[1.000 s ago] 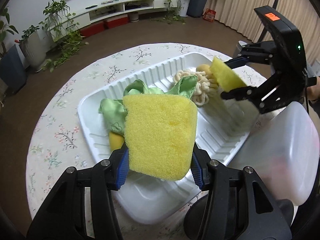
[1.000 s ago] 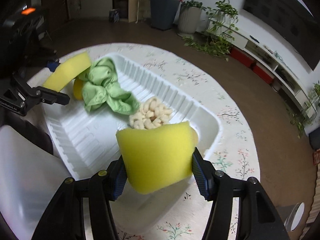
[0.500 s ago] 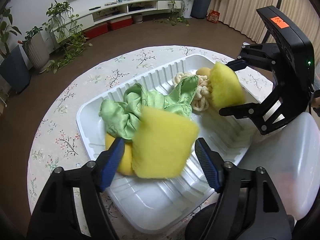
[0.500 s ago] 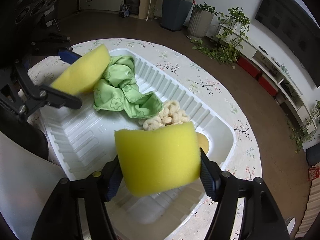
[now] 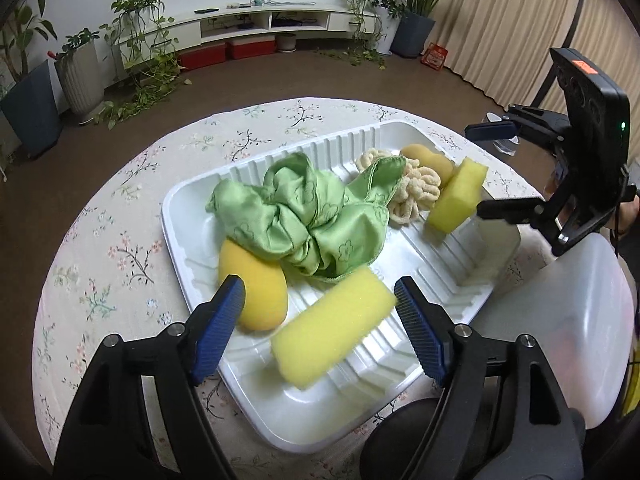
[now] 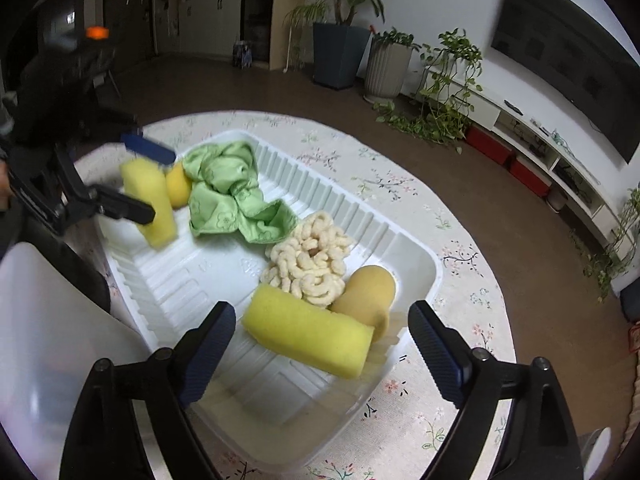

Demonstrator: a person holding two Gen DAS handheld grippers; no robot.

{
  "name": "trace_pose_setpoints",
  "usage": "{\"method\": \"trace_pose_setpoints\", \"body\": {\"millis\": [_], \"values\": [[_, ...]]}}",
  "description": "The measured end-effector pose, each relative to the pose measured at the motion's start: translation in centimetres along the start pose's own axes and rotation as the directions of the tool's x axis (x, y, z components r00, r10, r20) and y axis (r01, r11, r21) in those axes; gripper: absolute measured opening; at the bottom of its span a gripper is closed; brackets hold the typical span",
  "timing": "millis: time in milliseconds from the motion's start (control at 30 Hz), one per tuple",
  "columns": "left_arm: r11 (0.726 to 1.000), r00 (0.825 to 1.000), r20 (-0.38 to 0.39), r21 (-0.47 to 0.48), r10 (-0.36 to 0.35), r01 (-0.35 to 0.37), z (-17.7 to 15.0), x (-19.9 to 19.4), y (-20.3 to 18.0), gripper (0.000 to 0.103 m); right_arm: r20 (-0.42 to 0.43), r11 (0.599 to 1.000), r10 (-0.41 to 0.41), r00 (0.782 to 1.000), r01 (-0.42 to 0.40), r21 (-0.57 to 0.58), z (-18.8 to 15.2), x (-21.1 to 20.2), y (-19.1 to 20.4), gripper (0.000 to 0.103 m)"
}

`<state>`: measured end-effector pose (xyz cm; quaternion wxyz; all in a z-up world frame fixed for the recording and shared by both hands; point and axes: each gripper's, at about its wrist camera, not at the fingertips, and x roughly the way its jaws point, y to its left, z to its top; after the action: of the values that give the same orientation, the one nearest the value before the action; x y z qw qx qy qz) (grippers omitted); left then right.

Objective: Organize soft objects
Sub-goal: 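Open both tools to release the yellow sponges into the tray, then move both open tools back from the tray toward the remaining objects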

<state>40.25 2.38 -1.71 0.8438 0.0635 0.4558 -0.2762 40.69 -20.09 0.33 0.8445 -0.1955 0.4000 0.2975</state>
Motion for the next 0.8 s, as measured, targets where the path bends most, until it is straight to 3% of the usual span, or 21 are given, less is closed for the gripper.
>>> {"method": "trace_pose_setpoints", "body": {"millis": [167, 367, 633, 800], "values": [[0.998, 1.0, 0.009, -0.059, -0.02, 0.021, -0.6, 0.1, 0.7, 0.076, 0.027, 0.999, 0.013, 1.0, -0.014, 0.043, 0.0, -0.4, -0.5, 0.093], [0.995, 1.0, 0.009, -0.096, -0.015, 0.015, -1.4, -0.1, 1.3, 0.076, -0.016, 0.999, -0.01, 1.0, 0.011, 0.045, -0.4, 1.2, -0.4, 0.093], [0.988, 0.997, 0.067, -0.15, -0.025, 0.035, -1.8, -1.3, 2.0, 0.076, 0.032, 0.996, 0.013, 0.999, -0.016, 0.085, 0.0, 0.4, -1.2, 0.093], [0.978, 0.989, 0.14, -0.194, -0.046, 0.073, -2.0, -3.5, 2.2, 0.091, 0.071, 0.994, 0.007, 0.997, -0.014, 0.108, -0.1, -1.7, -1.5, 0.093]]}}
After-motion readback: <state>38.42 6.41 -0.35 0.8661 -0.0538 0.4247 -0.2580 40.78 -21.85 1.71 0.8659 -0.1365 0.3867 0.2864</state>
